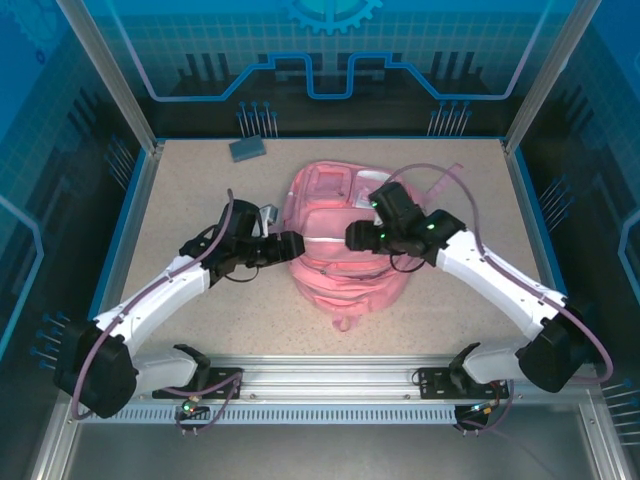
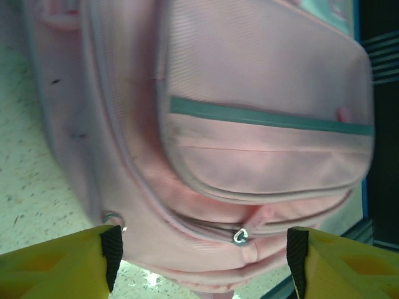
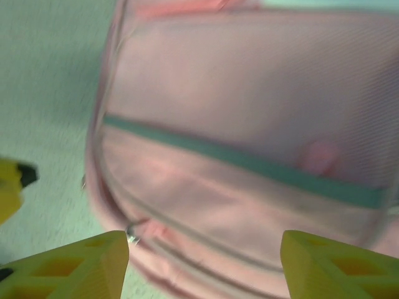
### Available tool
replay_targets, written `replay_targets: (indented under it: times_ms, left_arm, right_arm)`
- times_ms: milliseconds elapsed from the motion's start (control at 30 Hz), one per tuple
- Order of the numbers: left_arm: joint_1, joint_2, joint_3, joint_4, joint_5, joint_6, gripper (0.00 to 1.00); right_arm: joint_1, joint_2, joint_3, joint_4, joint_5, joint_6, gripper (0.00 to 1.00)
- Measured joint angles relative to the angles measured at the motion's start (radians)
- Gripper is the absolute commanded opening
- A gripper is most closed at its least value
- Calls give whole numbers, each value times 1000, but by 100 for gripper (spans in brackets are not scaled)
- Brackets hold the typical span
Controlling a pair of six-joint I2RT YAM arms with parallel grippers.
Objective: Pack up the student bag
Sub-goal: Zip the student bag at the top-center of the table.
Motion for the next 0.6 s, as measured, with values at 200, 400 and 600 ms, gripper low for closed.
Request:
replay_targets:
  times_ms: [200, 400, 600]
  left_arm:
    - [1, 10, -55, 38, -22, -125, 69]
    - [1, 86, -57, 122, 5, -202, 66]
    - [2, 156, -57, 148, 21, -230, 60]
  right_arm:
    - [142, 122, 24, 24, -22, 109, 60]
    - [153, 206, 32, 56, -26, 164, 59]
    - [153, 221, 34, 64, -19, 230, 58]
